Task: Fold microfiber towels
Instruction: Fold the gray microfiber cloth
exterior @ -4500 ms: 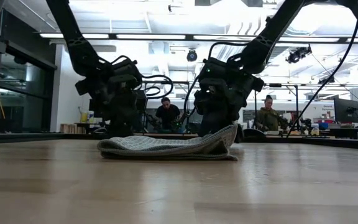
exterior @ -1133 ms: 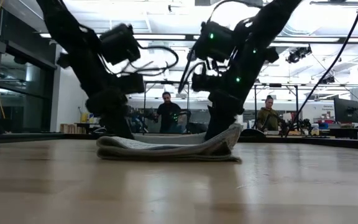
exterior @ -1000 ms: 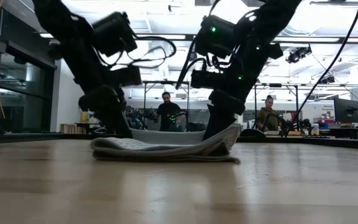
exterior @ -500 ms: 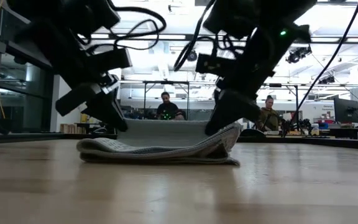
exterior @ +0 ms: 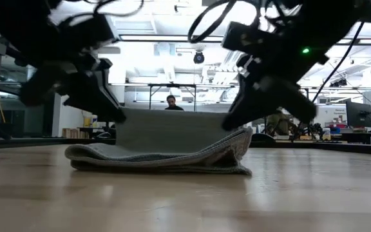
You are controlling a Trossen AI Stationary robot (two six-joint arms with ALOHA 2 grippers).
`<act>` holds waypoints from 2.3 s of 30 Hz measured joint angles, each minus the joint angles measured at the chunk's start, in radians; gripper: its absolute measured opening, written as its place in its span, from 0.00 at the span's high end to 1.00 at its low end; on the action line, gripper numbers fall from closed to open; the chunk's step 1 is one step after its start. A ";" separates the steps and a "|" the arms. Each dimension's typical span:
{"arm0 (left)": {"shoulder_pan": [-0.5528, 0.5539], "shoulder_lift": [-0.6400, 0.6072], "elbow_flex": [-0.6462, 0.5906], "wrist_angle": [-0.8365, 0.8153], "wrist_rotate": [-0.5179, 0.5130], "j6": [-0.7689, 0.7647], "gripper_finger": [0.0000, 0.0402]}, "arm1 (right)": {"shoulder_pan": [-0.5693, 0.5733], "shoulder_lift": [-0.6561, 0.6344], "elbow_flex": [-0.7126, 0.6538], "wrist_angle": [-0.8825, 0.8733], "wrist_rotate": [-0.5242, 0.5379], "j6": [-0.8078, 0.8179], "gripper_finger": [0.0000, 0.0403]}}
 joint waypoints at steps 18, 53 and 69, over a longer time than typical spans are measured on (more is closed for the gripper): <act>-0.159 0.000 0.000 0.033 -0.025 -0.077 1.00 | 0.110 0.000 -0.001 0.138 -0.030 -0.050 0.99; -0.262 0.079 0.000 0.092 -0.105 -0.015 1.00 | 0.153 0.065 0.000 0.226 0.012 -0.191 0.99; -0.263 0.180 0.050 0.143 0.002 -0.007 1.00 | 0.165 0.066 -0.001 0.229 -0.037 -0.172 0.99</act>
